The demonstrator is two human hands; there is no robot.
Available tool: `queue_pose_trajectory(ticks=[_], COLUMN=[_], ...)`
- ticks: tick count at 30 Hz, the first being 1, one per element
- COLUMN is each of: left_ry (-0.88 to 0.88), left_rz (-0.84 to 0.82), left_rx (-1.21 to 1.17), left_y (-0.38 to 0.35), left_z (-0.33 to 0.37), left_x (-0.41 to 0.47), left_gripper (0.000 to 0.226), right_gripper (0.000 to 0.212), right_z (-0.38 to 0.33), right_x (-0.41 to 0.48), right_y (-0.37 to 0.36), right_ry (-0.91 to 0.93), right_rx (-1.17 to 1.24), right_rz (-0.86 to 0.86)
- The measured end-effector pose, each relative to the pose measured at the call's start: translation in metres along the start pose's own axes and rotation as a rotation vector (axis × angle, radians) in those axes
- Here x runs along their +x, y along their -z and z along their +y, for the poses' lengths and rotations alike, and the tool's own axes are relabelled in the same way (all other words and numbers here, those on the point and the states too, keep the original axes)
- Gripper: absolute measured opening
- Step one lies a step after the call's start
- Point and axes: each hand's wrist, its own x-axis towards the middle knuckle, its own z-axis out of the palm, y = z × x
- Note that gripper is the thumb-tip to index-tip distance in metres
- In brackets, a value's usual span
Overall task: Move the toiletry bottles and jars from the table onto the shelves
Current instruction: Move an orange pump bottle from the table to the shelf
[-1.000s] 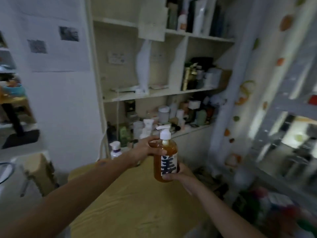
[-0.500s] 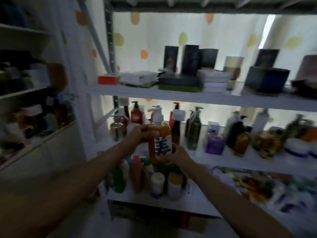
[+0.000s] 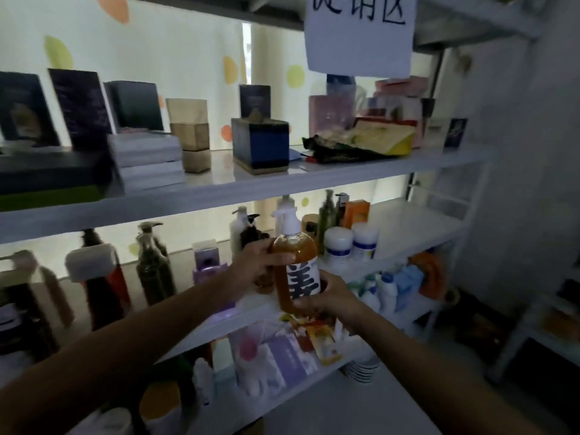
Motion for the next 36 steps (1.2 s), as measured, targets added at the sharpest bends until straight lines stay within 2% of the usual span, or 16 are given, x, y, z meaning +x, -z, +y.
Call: queue_pose_trajectory(ticks=[4, 11, 14, 17, 23, 29, 33, 36], left_ry=[-0.005, 0.109, 0.142, 0.151, 0.158, 0.116, 0.098, 0.107], left_rz=[-0.089, -0.283, -0.343, -0.391, -0.382, -0.282, -0.220, -0.130], left_rx=[-0.047, -0.157, -0.213, -0.234, -0.254, -0.173, -0.182, -0.216], left_y=[-0.038, -0.133, -0.169, -0.204, -0.262, -0.319, -0.343, -0.350], left_z=[-0.017, -0.040, -0.047, -0.058, -0.084, -0.083, -0.096, -0.109], left_x=[0.081, 0.189, 0.230, 0.268, 0.353, 0.430, 0.467, 0.490], left_gripper=[0.065, 0.052, 0.048, 0.053, 0.062, 0.047, 0.058, 0.055], right_gripper=[0.050, 0.057, 0.046, 0.051, 0.056, 0.047, 0.059, 0.054], right_z=[0.019, 0.057, 0.072, 0.088, 0.125, 0.139, 0.154, 0.167], right_x=[0.023, 0.039, 0.042, 0.049, 0.086, 0.132, 0.162, 0.189], right_y=[0.070, 0.180, 0.223, 0.270, 0.375, 0.476, 0.528, 0.551], right_ry=[-0.047, -0.171, -0.192, -0.171, -0.202, -0.212, -0.195, -0.233], right_rx=[-0.040, -0.021, -0.004, -0.011, -0.074, -0.081, -0.111, -0.112], right_rz=[0.098, 0.281, 0.362, 0.365, 0.336, 0.219, 0.128, 0.086])
